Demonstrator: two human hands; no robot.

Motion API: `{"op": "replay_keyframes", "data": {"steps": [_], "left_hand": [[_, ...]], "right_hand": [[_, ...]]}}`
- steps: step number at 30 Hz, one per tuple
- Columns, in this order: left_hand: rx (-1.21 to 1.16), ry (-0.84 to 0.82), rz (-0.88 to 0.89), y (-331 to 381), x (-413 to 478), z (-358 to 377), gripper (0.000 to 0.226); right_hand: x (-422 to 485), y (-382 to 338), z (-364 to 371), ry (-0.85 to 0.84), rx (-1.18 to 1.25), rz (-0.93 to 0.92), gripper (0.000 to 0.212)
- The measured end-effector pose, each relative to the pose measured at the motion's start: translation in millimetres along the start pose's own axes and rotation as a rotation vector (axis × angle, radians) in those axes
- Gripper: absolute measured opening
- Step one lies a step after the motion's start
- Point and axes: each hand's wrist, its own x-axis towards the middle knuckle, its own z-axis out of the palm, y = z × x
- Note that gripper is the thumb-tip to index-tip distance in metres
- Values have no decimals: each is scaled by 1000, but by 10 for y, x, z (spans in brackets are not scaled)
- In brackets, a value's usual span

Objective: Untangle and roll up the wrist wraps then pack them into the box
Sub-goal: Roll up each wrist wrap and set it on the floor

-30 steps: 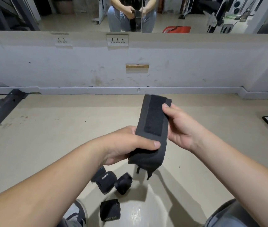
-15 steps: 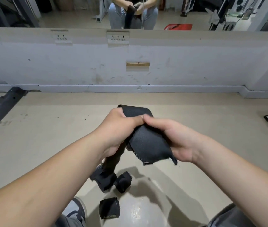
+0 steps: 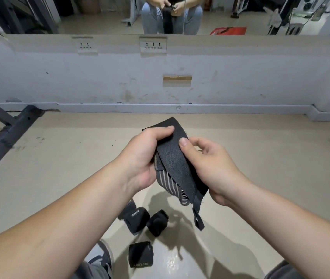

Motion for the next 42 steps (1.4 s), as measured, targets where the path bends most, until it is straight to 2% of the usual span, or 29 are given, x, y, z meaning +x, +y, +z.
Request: {"op": "replay_keyframes", "data": {"steps": [3,7,12,16,19,22,25,28,32,35,37,39,42], "left_hand": [[35,-13,16,6,3,24,38],[153,48,102,39,53,-20,40],[175,155,156,45,91,-76,48],[172,139,164,62,91,-88,34],[149,56,115,88,55,-66,26],[126,-23,88,104,24,-52,27],[110,-80,69,110,11,-43,33],[70,-92,53,111,11,-27,31],[-5,-42,119,102,53,-32,33],[-43,-6,154,109,50,-37,33],[-51,16,151,107,57,-44,34],[-27,51,137,91,75,-64,33],[21,130,118,68,124,-100,34]], "right_hand": [[62,-7,-48,121,-71,0,27],[49,-68,-146,20,-214,72,31],[40,-91,-247,-45,-340,12,31],[36,-62,-261,-101,-389,5,24],[50,-26,-247,-61,-445,-47,24],[47,-31,-250,-56,-433,-94,24],[13,-36,-233,-129,-365,-73,21],[29,-13,-221,-138,-339,-74,18],[64,-9,-260,-108,-324,-82,13],[83,-27,-285,-112,-276,-71,25],[98,-35,-313,-173,-308,-99,25],[84,-32,-322,-246,-347,-126,15],[55,-36,-318,-281,-361,-143,22]]}}
